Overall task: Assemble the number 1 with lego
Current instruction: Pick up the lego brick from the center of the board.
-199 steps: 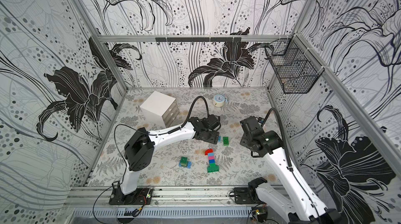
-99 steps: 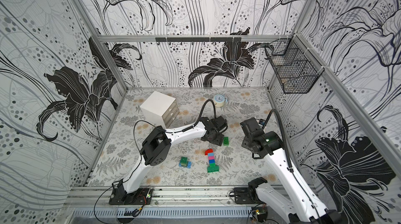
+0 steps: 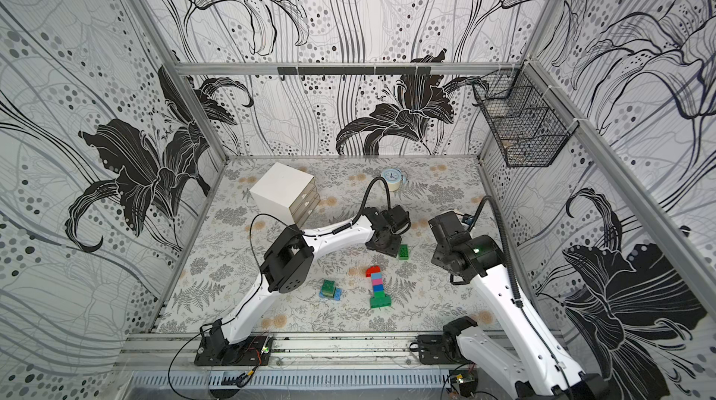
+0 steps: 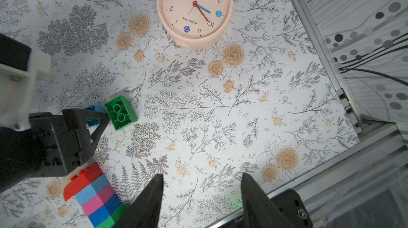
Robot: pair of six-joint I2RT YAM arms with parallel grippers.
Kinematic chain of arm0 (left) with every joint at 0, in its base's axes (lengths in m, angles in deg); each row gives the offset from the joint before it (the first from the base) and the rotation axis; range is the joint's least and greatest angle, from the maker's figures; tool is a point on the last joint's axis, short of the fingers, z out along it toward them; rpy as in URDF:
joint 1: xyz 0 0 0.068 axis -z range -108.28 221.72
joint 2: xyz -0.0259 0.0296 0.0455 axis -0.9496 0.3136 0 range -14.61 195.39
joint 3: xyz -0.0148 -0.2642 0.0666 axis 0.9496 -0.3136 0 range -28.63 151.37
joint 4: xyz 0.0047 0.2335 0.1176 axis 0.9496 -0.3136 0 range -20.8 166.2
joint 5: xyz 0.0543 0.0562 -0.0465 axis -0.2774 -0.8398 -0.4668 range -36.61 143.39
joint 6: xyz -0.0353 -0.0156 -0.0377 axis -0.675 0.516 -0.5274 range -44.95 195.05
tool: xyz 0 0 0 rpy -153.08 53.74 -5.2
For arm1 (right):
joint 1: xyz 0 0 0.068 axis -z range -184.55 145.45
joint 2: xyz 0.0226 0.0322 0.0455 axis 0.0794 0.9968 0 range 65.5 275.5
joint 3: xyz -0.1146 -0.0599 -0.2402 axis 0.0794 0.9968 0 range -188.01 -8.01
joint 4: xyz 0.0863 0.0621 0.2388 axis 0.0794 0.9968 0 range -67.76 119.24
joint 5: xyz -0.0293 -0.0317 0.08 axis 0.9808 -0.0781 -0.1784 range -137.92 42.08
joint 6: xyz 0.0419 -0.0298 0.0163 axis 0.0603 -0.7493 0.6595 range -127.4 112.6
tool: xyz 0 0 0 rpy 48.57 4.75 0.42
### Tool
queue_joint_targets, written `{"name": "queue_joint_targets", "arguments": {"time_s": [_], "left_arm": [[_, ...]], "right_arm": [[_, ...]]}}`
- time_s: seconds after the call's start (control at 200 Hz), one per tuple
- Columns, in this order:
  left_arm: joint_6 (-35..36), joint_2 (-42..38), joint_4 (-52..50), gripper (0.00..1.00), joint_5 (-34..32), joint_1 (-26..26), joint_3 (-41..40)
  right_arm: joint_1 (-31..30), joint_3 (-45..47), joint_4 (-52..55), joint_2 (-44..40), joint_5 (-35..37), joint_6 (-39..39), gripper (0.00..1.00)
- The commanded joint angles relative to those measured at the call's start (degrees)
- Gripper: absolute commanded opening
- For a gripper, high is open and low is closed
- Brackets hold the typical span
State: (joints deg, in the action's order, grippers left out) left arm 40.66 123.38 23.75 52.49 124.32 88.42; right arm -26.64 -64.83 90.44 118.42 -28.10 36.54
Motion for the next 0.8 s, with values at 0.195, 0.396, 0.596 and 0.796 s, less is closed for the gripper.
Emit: {"name": "queue_joint_targets", "arguments": {"time_s": [0.195,0.396,0.596,0.796], "left_arm": [[0.99,1.59,1.01,0.41,-0.31,-0.5,1.25],[1.18,-0.71,5.07,0.31,0.07,-1.14,-2.01],[1.07,-7.62,13.32,0.2,2.58,-2.94,-10.1],[-0.95,-21.71,25.04,0.15,9.6,-6.97,-24.48]], "right_arm": [[0.11,0.62,0.99,0.58,-0.8,-0.42,0.59],[0.12,1.22,-0.91,0.71,-3.05,-2.47,0.59],[0.13,1.48,-4.88,-0.69,-7.74,-8.14,0.59],[0.15,2.76,-15.32,-4.37,-14.02,-16.31,0.58]]}}
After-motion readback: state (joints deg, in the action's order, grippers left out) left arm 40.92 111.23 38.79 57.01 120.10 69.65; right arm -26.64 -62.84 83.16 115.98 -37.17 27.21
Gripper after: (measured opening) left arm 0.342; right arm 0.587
